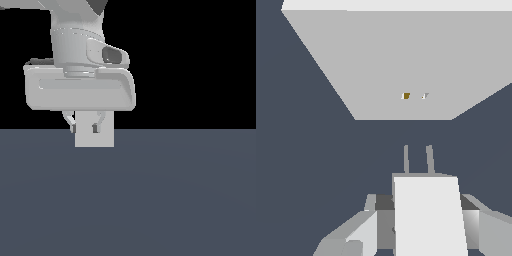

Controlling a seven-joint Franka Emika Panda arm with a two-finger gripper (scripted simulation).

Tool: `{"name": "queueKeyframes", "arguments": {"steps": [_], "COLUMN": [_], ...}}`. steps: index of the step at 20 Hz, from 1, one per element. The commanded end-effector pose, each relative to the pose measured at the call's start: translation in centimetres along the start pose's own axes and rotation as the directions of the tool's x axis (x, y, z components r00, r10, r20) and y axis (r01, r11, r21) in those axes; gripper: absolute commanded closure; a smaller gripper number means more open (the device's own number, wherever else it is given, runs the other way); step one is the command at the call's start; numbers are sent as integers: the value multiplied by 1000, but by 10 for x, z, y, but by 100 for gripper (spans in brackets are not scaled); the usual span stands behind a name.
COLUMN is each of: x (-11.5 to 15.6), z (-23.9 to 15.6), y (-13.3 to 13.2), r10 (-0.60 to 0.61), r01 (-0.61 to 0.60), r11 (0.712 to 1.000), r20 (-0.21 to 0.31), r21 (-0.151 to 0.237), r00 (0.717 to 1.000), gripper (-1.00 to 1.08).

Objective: Plug the charger into the wall socket.

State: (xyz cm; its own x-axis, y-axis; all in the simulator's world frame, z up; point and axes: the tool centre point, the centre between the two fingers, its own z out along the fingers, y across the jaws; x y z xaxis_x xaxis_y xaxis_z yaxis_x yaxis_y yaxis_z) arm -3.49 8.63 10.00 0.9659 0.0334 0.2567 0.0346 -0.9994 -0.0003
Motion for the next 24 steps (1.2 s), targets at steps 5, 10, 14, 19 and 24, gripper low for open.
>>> {"name": "queueKeyframes", "arguments": {"steps": [5,10,14,19,24], "x": [2,12,26,42,49], "z": [0,3,7,11,13], "y": [0,0,0,0,0], "r10": [1,1,1,1,1], "r01": [-1,-1,-1,-1,-1], "r11": [1000,1000,1000,1000,1000], "r20": [0,0,0,1,1], "r21": [0,0,0,0,0], "r00": [1000,1000,1000,1000,1000], "gripper": [108,108,108,108,108]}}
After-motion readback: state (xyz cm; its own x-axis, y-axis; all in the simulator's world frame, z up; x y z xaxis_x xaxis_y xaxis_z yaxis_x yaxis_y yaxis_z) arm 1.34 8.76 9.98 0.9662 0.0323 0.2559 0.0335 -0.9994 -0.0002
